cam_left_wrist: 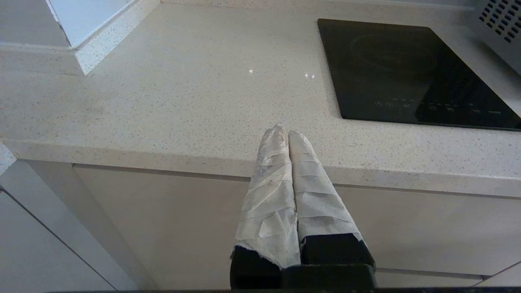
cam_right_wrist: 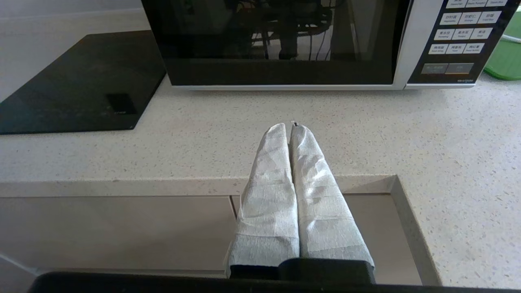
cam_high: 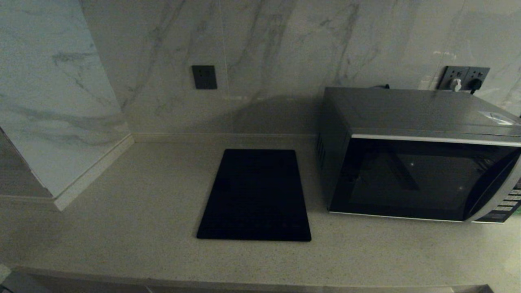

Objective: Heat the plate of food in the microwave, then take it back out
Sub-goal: Open the microwave oven

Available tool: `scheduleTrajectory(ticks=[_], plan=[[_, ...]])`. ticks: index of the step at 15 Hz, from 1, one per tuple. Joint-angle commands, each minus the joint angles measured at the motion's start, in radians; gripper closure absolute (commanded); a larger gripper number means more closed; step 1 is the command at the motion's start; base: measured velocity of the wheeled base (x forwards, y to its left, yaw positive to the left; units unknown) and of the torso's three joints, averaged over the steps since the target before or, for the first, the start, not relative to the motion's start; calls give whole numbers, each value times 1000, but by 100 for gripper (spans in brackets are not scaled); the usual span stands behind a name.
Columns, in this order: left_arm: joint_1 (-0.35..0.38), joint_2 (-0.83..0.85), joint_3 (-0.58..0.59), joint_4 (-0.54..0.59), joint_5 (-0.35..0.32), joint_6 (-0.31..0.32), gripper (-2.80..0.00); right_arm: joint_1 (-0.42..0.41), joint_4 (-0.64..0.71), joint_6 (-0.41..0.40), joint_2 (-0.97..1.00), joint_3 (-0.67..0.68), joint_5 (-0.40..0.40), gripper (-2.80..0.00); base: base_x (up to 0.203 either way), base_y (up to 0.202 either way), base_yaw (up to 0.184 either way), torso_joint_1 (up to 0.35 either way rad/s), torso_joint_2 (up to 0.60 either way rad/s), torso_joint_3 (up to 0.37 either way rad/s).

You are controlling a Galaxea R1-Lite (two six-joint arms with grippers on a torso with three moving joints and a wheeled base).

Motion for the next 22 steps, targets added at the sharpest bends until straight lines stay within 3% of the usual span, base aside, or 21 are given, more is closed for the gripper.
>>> scheduleTrajectory(ticks=[1,22], plan=[[0,1,0,0,0,-1,0,0,0,1,2,2,-1,0,0,0,0,0,0,0],[0,1,0,0,0,-1,0,0,0,1,2,2,0,0,0,0,0,0,0,0]])
